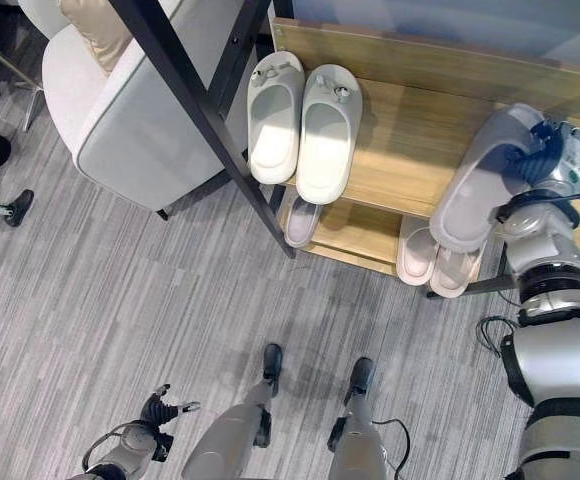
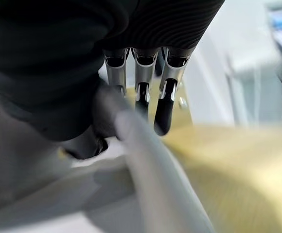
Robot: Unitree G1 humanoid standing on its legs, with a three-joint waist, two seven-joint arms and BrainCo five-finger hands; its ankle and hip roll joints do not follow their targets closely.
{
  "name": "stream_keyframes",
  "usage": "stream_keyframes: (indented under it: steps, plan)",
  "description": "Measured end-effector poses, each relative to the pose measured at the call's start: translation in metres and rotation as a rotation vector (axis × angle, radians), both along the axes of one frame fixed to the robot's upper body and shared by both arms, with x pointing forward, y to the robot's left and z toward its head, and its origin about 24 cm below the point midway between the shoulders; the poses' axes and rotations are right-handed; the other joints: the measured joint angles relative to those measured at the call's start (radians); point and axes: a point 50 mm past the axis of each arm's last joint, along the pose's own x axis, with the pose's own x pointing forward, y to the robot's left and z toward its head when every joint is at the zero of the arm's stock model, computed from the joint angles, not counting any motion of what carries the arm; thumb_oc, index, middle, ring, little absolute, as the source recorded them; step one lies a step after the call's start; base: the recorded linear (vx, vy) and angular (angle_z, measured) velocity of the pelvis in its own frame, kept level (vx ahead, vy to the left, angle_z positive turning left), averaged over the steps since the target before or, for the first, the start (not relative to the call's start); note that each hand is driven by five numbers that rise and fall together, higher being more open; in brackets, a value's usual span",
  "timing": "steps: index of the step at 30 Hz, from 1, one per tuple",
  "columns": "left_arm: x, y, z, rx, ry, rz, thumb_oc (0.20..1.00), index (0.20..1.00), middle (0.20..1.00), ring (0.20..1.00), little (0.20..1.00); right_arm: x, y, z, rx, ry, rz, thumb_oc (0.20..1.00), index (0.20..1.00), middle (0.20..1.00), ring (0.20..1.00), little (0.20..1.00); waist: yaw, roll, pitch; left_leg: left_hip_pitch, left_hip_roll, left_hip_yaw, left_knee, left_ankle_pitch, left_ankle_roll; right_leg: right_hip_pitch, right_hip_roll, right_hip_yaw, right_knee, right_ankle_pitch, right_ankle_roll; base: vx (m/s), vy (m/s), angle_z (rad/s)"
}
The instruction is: Arrange the slippers neatly on the shoe rack.
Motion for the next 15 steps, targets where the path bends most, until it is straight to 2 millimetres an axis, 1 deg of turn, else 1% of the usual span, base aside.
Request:
stream_keyframes:
  steps: [3,5,7,8,9,10,12,14,15]
  plan:
    - [0.0,-0.003,-0.001,0.004,0.006,-0.031,1.0,1.0,1.0,1.0,1.0,-0.001,0.001,-0.007,-0.055,0.039,-0.007,0.2,0.2,0.2,0.2,0.2,-0.002,-0.006,-0.001,-0.004,-0.002,-0.002,0.0,0.0,0.0,-0.004,-0.001,0.001,0.0,0.001,-0.001,-0.02,0.017,0.01]
    - [0.006,-0.001,0.002,0.014,-0.006,-0.04,1.0,1.0,1.0,1.0,1.0,0.0,0.005,-0.006,-0.095,0.039,0.005,0.2,0.2,0.2,0.2,0.2,-0.009,-0.009,-0.003,-0.005,-0.004,-0.001,0.0,0.001,0.001,-0.006,-0.002,0.006,0.0,0.002,-0.001,-0.06,0.031,-0.03]
    - [0.018,0.002,0.008,0.028,-0.041,-0.045,1.0,1.0,1.0,1.0,1.0,0.001,0.018,-0.002,-0.112,-0.019,0.063,0.2,0.2,0.2,0.2,0.2,-0.019,-0.018,-0.007,-0.016,-0.004,0.003,0.0,0.002,0.003,-0.02,-0.002,0.011,0.0,0.006,-0.001,-0.05,0.012,-0.05]
    - [0.023,0.002,0.011,0.03,-0.053,-0.046,1.0,1.0,1.0,1.0,1.0,0.001,0.026,0.001,-0.126,-0.051,0.101,0.2,0.2,0.2,0.2,0.2,-0.025,-0.018,-0.007,-0.016,-0.005,0.004,0.0,0.003,0.005,-0.021,-0.003,0.011,0.0,0.007,-0.001,-0.05,-0.006,-0.03]
    - [0.027,0.001,0.013,0.032,-0.071,-0.048,1.0,1.0,1.0,1.0,1.0,0.0,0.03,0.001,-0.157,-0.063,0.117,0.2,0.2,0.2,0.2,0.2,-0.028,-0.019,-0.008,-0.014,-0.005,0.009,0.0,0.004,0.005,-0.02,-0.003,0.013,0.0,0.007,-0.001,-0.04,-0.002,-0.02]
    - [0.033,0.001,0.016,0.036,-0.097,-0.038,1.0,1.0,1.0,1.0,1.0,-0.007,0.034,-0.006,-0.195,-0.068,0.144,0.2,0.2,0.2,0.2,0.2,-0.027,-0.027,-0.01,-0.008,-0.002,0.01,0.0,0.004,0.005,-0.013,0.0,0.012,0.001,0.007,-0.001,0.0,0.0,0.0]
    - [0.032,0.003,0.016,0.044,-0.094,-0.033,1.0,1.0,1.0,1.0,1.0,-0.013,0.053,-0.018,-0.258,-0.07,0.241,0.2,0.2,0.2,0.2,0.2,-0.046,-0.035,-0.011,0.026,-0.002,0.014,0.0,0.003,0.005,0.02,-0.001,0.013,0.0,0.007,-0.001,0.01,0.009,-0.02]
    - [0.031,0.003,0.016,0.047,-0.091,-0.038,1.0,1.0,1.0,1.0,1.0,-0.019,0.055,-0.019,-0.267,-0.09,0.25,0.2,0.2,0.2,0.2,0.2,-0.058,-0.046,-0.017,0.053,-0.002,0.019,0.0,-0.001,0.004,0.045,-0.001,0.019,0.0,0.006,0.0,0.04,0.006,-0.09]
    - [0.021,0.005,0.011,0.044,-0.067,-0.024,1.0,1.0,1.0,1.0,1.0,-0.033,0.064,-0.032,-0.226,-0.132,0.293,0.2,0.2,0.2,0.2,0.2,-0.059,-0.067,-0.029,0.074,0.002,0.023,0.0,-0.004,0.001,0.06,0.003,0.025,0.0,0.004,-0.002,0.06,0.0,-0.19]
